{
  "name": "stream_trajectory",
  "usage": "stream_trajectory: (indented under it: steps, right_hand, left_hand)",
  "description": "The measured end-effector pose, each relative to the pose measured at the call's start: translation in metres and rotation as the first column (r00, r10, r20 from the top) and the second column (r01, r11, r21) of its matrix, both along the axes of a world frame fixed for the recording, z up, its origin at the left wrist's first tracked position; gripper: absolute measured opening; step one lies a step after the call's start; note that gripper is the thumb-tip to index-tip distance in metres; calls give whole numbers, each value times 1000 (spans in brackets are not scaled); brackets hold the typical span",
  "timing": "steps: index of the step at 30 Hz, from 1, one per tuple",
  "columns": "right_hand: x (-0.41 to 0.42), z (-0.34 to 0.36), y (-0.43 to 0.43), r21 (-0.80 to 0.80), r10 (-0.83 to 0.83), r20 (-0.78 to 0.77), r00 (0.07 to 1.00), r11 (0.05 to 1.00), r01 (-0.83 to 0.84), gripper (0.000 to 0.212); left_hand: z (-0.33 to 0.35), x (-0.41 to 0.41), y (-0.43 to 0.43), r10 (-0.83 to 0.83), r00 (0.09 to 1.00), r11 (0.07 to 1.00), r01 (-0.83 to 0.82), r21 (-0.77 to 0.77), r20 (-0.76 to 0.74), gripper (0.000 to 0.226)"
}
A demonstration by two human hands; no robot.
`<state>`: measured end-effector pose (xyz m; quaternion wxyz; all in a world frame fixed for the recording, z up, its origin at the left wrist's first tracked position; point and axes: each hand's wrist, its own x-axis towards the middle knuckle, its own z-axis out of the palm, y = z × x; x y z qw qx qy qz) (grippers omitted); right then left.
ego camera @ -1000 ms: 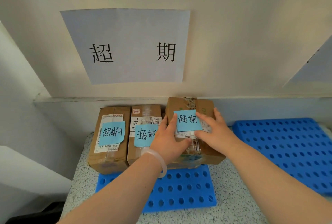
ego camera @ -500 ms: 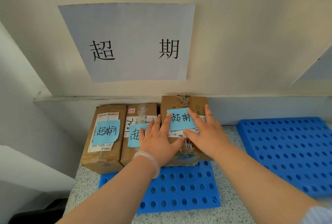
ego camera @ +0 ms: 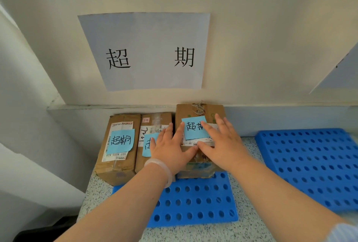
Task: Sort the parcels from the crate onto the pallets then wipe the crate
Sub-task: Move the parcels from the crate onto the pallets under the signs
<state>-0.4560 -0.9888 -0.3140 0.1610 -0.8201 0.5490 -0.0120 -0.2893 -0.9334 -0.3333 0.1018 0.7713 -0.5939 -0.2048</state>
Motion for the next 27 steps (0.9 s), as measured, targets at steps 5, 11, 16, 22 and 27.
stream_trajectory:
  steps: [5,11,16,22,27]
  right_hand:
    - [-2,8,28,32,104,-39,994,994,-102,71]
    - [-11,21,69,-26,140,-47,989,990,-141,84]
    - [-32,26,125,-127,98,-12,995,987,-99,90]
    - [-91,16,189,-108,-74,-73,995,992,66,104]
    - [-165,15,234,-145,-257,-93,962,959,242,104]
  left_hand:
    - [12,4,18,-27,998,999,25,33,62,82]
    - [35,1,51,-54,990,998,57,-22,128,83]
    - [42,-25,90,-169,971,979,185,-90,167,86]
    - [36,-92,124,-371,899,908,404,-112,233,88]
    - [35,-166,142,-540,800,807,580,-107,261,87]
